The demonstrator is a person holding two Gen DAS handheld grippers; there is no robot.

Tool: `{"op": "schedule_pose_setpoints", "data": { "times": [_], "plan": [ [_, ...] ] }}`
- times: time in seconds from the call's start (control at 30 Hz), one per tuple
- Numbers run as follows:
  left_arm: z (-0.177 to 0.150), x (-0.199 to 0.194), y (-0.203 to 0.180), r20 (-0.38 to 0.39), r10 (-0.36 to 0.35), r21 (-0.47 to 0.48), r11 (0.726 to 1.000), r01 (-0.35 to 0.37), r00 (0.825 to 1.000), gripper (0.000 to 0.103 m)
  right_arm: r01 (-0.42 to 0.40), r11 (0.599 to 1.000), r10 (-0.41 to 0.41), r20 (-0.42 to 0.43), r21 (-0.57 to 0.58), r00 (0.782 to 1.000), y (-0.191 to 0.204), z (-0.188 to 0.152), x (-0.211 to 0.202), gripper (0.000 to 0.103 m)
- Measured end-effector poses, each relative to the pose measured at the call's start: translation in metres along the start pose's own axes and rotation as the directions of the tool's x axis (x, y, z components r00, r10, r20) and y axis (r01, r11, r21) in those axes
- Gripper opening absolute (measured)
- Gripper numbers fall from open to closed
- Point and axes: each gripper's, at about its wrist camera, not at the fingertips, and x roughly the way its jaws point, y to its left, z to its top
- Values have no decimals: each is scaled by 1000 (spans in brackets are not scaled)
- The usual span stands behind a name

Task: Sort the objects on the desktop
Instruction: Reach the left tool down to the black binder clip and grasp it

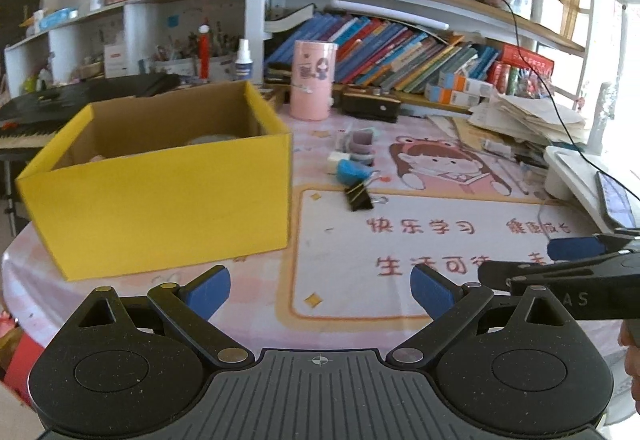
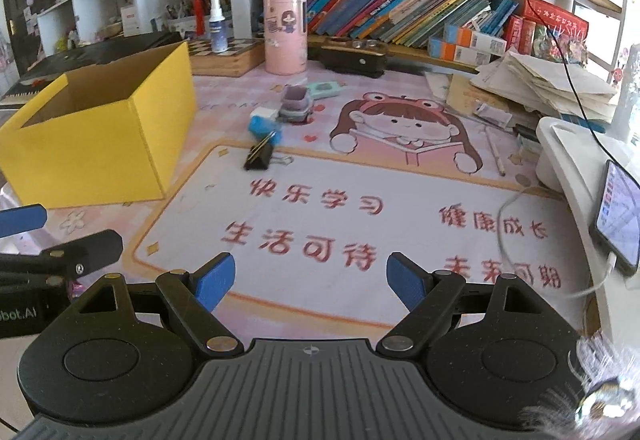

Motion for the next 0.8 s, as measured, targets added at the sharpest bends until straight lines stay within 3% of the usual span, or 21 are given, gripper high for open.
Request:
{"op": "schedule_pose_setpoints", "data": {
  "times": [0.5, 0.8],
  "plan": [
    [24, 50, -44, -40, -21, 39, 999, 23, 999, 98, -18, 1000, 17, -16, -16, 1000, -48, 31, 38, 82],
    [34, 75, -70, -50, 9, 50, 999, -7, 999, 97, -48, 999, 48, -4, -14, 999, -81, 48, 57, 82]
  ]
}}
